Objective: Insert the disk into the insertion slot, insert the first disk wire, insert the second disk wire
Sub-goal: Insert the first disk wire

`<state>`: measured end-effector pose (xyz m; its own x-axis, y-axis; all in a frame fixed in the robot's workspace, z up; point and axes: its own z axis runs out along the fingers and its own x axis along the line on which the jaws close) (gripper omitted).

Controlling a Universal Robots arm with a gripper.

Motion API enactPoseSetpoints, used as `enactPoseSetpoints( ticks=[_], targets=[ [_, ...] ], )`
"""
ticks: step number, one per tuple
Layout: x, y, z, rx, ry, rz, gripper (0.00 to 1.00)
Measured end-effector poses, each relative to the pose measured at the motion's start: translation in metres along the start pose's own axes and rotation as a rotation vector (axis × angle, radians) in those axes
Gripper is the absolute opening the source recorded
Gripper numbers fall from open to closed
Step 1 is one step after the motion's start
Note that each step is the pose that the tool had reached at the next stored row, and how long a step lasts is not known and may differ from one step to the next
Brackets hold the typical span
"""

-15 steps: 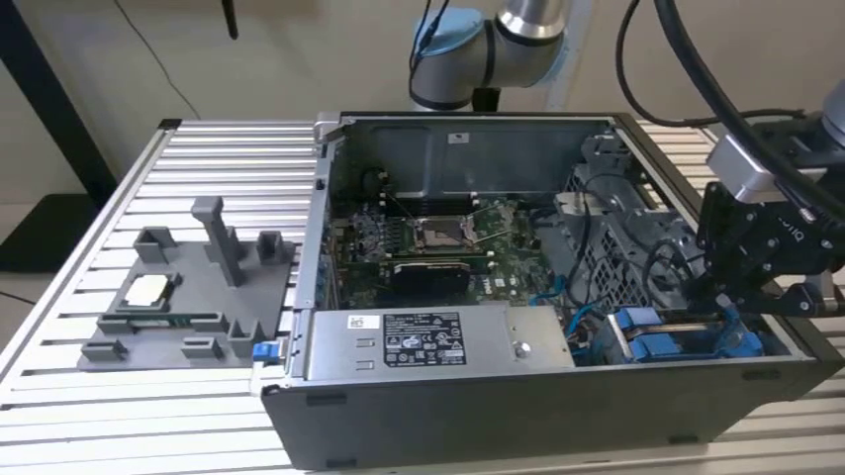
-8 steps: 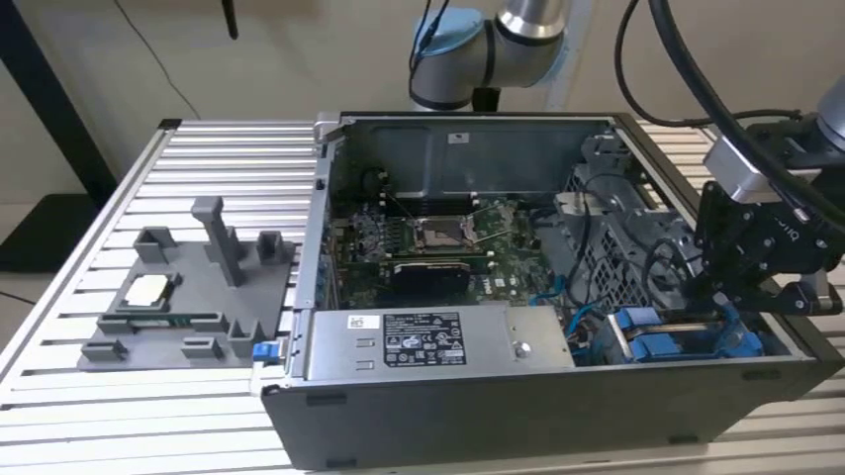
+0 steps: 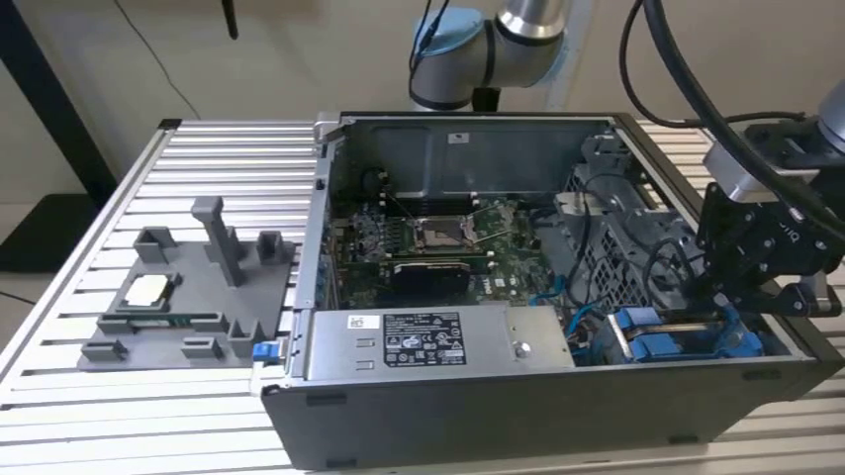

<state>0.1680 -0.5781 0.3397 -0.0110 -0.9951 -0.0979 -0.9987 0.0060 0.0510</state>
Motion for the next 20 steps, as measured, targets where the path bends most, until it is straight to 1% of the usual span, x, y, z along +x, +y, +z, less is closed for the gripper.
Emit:
enactPoseSetpoints(
  ticks=[2, 4, 8, 12, 14, 15, 16, 20],
  targets=[
    [0.0002, 0.0001, 0.0000, 0.0016, -0.0009, 0.017, 0.19],
    [0.0002, 0.0001, 0.0001, 0.0022, -0.0013, 0.023, 0.19],
    [0.0006, 0.0001, 0.0023, 0.0025, -0.0010, 0.025, 0.19],
    [0.0009, -0.0002, 0.0063, 0.0025, -0.0007, 0.025, 0.19],
    [0.0010, 0.0000, 0.0065, 0.0024, -0.0014, 0.025, 0.20],
    [0.0008, 0.0001, 0.0048, 0.0024, -0.0034, 0.025, 0.20],
    [0.0005, 0.0003, 0.0017, 0.0024, -0.0036, 0.024, 0.27],
    [-0.0013, 0.0012, -0.0156, 0.0024, -0.0038, 0.024, 0.27]
  ],
)
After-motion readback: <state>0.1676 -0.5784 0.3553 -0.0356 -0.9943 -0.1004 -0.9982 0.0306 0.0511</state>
